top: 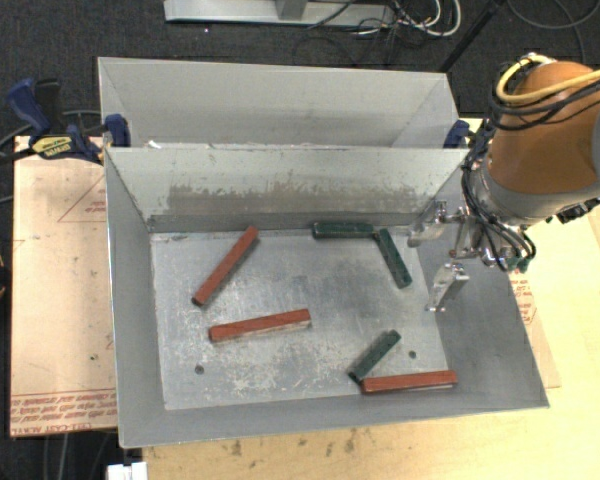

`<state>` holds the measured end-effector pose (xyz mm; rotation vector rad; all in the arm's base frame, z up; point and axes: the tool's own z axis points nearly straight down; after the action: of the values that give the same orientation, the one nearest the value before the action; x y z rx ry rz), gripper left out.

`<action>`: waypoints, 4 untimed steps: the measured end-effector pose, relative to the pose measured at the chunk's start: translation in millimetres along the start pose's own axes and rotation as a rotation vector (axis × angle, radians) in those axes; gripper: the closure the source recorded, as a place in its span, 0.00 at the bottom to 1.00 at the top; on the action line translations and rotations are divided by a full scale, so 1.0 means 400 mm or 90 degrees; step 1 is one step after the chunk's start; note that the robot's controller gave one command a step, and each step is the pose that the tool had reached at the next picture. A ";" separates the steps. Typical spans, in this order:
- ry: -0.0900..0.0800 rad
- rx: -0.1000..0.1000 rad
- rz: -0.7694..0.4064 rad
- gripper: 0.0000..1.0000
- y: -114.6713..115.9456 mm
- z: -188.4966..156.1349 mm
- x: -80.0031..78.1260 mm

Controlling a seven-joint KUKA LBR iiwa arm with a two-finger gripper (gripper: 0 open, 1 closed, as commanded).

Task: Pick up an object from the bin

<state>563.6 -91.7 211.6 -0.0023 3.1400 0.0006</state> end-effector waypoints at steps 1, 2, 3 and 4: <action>0.000 0.000 0.000 0.00 0.000 0.000 0.000; -0.003 0.001 -0.030 0.00 0.010 0.126 0.082; -0.011 0.002 -0.118 1.00 0.059 0.336 0.122; -0.011 0.002 -0.118 1.00 0.059 0.336 0.122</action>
Offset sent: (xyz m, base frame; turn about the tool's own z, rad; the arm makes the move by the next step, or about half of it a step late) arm -0.0783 0.0084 -0.1196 -0.1115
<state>515.1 -68.1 77.3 -0.2913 3.1086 -0.0042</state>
